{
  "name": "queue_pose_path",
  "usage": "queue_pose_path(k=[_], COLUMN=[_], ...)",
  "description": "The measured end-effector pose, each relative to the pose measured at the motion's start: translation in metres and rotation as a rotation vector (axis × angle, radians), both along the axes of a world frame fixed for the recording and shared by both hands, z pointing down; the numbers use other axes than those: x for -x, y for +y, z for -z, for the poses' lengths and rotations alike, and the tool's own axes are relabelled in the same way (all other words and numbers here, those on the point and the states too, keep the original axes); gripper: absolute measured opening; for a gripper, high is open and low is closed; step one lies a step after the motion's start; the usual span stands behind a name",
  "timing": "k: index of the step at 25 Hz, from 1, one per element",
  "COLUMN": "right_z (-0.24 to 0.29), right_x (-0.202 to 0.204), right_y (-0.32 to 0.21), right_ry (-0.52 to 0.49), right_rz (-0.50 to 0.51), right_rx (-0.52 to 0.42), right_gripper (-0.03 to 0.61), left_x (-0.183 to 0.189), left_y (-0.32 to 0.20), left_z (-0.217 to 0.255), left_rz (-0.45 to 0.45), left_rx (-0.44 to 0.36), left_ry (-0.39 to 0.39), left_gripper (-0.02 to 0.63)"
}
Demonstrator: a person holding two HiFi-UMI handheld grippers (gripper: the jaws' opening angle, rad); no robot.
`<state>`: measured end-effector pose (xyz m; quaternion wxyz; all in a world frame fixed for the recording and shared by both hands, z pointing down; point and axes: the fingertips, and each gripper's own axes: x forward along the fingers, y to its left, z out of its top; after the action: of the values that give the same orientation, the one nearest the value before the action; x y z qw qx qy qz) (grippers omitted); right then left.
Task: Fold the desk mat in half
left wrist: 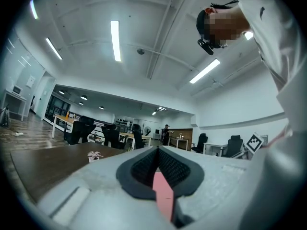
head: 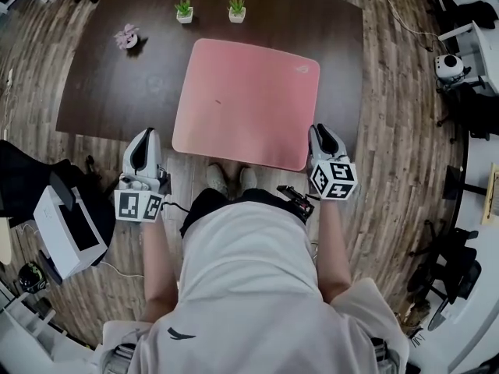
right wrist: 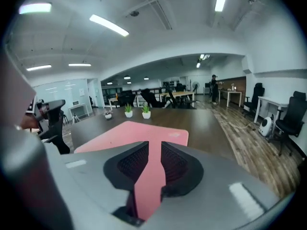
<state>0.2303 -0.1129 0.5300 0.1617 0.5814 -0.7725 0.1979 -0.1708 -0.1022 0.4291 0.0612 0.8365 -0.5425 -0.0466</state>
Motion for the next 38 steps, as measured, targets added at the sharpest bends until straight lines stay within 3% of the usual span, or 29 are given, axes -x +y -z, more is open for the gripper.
queue_pose_path(k=[7,10,16,20,38], right_z=[-0.089,-0.116,-0.14,-0.144,-0.144], right_x=[-0.024,-0.033,-0.028,-0.025,-0.025], right_y=[0.01,0.01,0.004,0.003,0.002], right_ry=[0.082,0.09,0.013,0.074,0.068], right_rz=[-0.036,-0.064,-0.105,-0.107,-0.121], right_rx=[0.331,0.432,0.558,0.582,0.594], right_gripper=[0.181,0.203,0.239,0.245,0.239], left_x=[0.001,-0.001,-0.001,-0.001,-0.002], left_y=[-0.001,-0.002,-0.004,-0.003,0.003], left_z=[0.004,0.004,0.006,0.004,-0.001], left_rz=[0.018,0.017,0.017,0.019,0.023], left_rx=[0.004,0.008,0.018,0.024,0.023], left_ry=[0.043,0.033,0.023,0.02,0.032], left_gripper=[0.003,0.003,0.003,0.004,0.003])
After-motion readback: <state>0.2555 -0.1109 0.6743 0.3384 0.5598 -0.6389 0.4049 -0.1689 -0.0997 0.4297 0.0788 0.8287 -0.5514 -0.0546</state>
